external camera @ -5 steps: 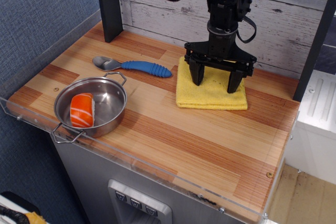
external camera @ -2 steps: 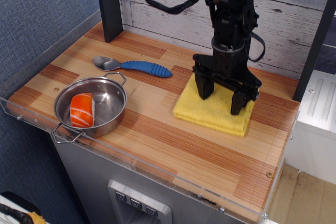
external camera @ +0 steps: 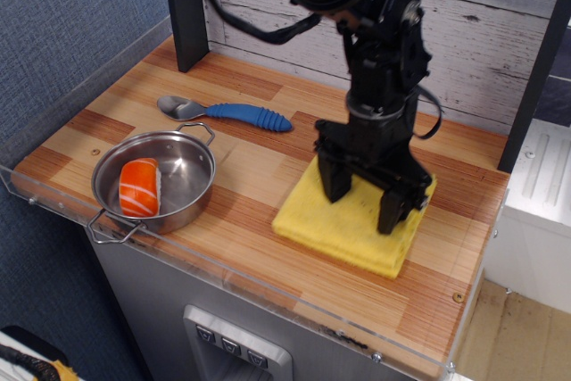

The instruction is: Move the towel to the right of the pan.

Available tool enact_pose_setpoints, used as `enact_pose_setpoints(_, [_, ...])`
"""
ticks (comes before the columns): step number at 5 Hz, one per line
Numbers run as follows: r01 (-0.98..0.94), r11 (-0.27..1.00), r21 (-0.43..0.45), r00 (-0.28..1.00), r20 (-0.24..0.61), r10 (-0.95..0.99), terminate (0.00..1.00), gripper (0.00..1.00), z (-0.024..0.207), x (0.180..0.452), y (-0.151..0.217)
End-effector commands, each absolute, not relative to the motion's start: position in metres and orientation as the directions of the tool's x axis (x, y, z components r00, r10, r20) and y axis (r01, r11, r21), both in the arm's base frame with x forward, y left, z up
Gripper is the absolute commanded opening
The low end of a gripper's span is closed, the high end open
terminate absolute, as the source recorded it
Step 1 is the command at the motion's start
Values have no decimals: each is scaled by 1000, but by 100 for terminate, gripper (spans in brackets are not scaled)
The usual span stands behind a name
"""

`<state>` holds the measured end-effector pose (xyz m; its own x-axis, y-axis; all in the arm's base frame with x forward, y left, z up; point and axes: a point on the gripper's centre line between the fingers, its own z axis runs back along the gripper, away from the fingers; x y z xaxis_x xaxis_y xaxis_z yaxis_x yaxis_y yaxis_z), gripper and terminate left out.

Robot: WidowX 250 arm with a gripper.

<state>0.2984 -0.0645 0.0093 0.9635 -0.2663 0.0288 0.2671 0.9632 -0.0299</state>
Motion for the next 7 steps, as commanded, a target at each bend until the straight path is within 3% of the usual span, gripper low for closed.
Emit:
enact_pose_setpoints(1, [287,958,-17,957,45,-286,0,100,20,276,-68])
enact_pose_setpoints(5, [308,951,-23,951,15,-308,0,100,21,258,-63])
enact_pose_setpoints(7, [306,952,10,947,95,-306,0,100,53,275,-62])
